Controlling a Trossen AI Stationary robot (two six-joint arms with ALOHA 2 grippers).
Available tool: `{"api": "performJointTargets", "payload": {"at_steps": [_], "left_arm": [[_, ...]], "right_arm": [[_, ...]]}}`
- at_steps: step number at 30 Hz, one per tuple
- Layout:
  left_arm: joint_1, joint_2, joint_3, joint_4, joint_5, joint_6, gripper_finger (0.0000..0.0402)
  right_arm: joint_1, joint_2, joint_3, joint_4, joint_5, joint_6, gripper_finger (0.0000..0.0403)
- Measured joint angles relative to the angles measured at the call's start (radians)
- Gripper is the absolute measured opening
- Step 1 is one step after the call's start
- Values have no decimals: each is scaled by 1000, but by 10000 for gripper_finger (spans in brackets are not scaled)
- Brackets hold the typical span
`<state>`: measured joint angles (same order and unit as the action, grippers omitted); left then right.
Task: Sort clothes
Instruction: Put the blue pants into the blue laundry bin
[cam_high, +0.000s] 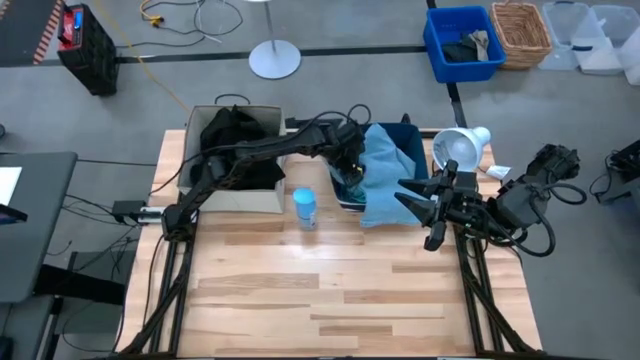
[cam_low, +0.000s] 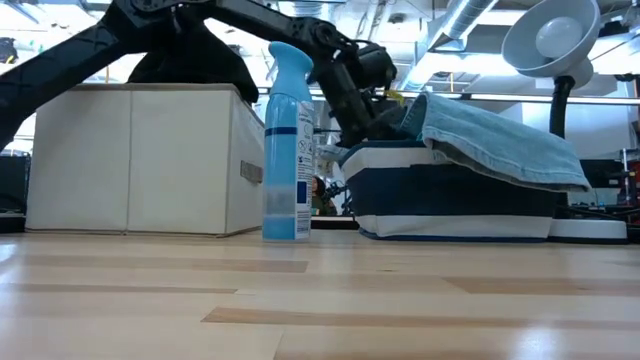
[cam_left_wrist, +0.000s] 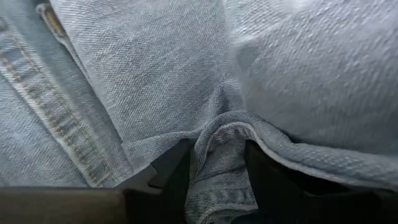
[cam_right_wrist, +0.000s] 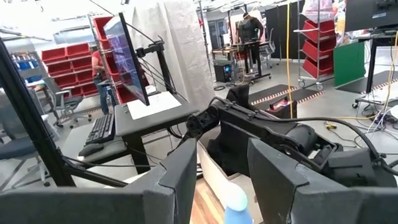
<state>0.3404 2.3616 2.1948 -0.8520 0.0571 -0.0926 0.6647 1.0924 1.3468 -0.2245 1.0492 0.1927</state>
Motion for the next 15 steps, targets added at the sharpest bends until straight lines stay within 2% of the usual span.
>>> {"api": "performJointTargets", "payload": {"at_steps": [7, 15], "left_arm": [[-14, -13, -6, 95, 3, 1, 157], [-22, -64, 87, 171, 21, -8, 201]], "right_arm": [[0, 0, 0, -12, -4, 10, 159], [2, 0, 0, -42, -5, 12, 159]]}}
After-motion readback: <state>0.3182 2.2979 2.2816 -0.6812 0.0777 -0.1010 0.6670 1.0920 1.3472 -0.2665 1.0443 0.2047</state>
